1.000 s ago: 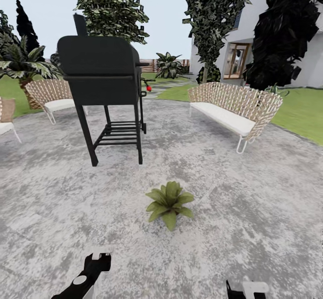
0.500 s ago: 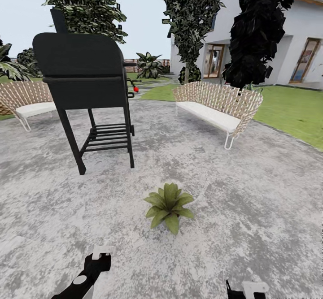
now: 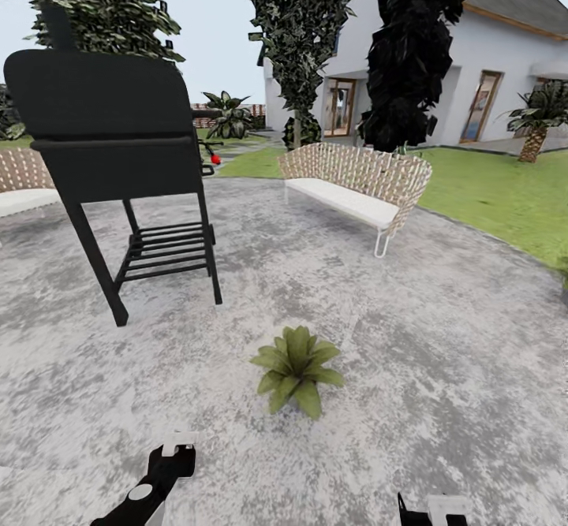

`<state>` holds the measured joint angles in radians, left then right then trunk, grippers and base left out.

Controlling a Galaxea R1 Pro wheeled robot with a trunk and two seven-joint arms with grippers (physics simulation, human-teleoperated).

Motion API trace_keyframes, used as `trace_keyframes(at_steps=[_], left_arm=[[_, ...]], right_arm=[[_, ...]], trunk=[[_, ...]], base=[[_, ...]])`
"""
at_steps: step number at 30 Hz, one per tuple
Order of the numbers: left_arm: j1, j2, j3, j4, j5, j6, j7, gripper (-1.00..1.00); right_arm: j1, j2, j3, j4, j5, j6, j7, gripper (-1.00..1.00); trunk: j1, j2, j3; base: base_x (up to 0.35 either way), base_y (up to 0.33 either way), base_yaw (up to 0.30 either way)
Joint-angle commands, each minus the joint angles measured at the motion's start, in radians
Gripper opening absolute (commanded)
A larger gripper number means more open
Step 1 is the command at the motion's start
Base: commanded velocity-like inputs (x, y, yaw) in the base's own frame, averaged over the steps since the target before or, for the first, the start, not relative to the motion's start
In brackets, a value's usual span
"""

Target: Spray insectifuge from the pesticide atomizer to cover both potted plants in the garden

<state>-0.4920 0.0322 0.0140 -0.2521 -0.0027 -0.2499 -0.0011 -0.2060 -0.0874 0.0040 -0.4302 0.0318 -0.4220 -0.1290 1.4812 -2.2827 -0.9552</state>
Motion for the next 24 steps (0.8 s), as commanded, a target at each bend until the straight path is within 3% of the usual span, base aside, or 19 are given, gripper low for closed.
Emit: trace_keyframes(at_steps=[1, 12, 24], left_arm=[[0.000, 0.000, 0.001, 0.001, -0.001, -0.003, 0.000, -1.00], [0.000, 0.000, 0.001, 0.001, -0.001, -0.003, 0.000, -1.00], [0.002, 0.000, 0.001, 0.001, -0.001, -0.003, 0.000, -1.00]], right_arm=[[-0.001, 0.000, 0.001, 0.001, 0.003, -0.003, -0.004, 1.00], [0.000, 0.000, 0.001, 0.000, 0.003, -0.002, -0.004, 1.00], [0.000, 0.020, 0.000, -0.001, 0.005, -0.004, -0.005, 1.00]], trunk=[[0.000, 0.000, -0.001], [0.000, 0.000, -0.001], [0.000, 0.000, 0.000]], base=[[0.094, 0.315, -0.260], [0.096, 0.315, -0.248], [0.119, 0.313, -0.037]])
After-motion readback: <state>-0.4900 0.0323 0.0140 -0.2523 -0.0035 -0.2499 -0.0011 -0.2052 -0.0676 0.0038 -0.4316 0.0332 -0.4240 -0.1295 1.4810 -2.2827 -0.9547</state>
